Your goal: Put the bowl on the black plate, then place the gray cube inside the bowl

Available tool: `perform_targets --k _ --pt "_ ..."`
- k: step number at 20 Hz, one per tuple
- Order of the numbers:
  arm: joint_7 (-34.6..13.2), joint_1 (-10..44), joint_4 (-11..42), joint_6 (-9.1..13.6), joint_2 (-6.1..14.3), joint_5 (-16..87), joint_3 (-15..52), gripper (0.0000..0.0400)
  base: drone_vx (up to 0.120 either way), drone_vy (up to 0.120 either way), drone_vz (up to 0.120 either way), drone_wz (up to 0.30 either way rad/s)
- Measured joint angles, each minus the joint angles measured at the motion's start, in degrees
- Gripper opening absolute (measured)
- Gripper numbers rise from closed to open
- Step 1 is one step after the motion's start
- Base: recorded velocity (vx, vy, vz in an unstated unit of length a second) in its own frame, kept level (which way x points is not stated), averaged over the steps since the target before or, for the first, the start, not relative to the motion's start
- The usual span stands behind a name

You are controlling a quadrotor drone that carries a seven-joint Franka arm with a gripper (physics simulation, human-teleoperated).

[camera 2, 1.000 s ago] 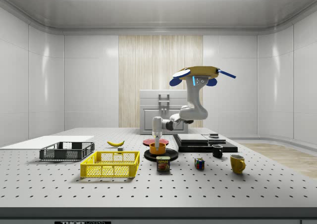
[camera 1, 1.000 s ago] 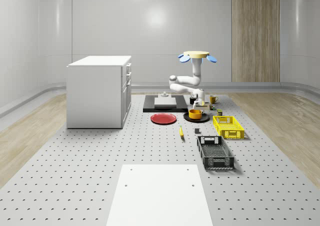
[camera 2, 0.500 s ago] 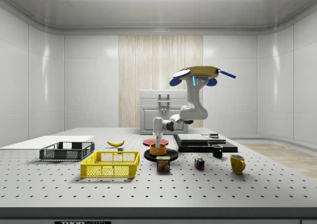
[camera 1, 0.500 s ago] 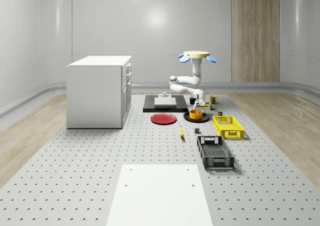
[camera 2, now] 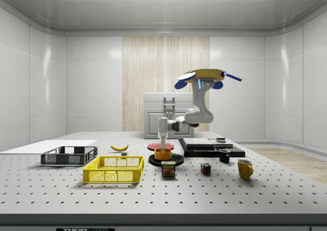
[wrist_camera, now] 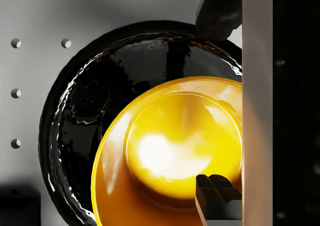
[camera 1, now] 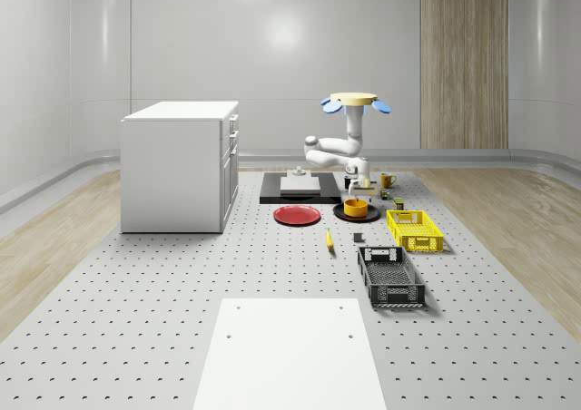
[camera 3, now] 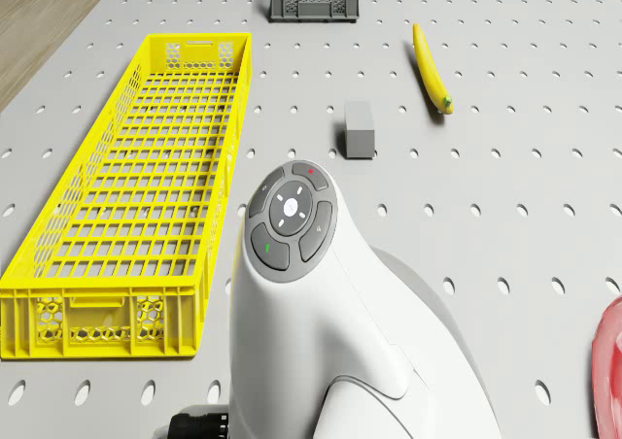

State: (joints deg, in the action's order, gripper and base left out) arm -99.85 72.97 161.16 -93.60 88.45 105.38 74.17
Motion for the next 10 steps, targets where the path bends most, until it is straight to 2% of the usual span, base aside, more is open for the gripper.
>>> perform_targets --k 5,10 --pt "0.0 -0.1 0.2 0.3 0.0 -0.8 0.8 0.0398 0.120 -0.120 0.000 0.000" --pt "0.0 -0.2 0.3 0.4 0.1 -1.0 1.1 0.0399 0.120 0.000 0.000 0.000"
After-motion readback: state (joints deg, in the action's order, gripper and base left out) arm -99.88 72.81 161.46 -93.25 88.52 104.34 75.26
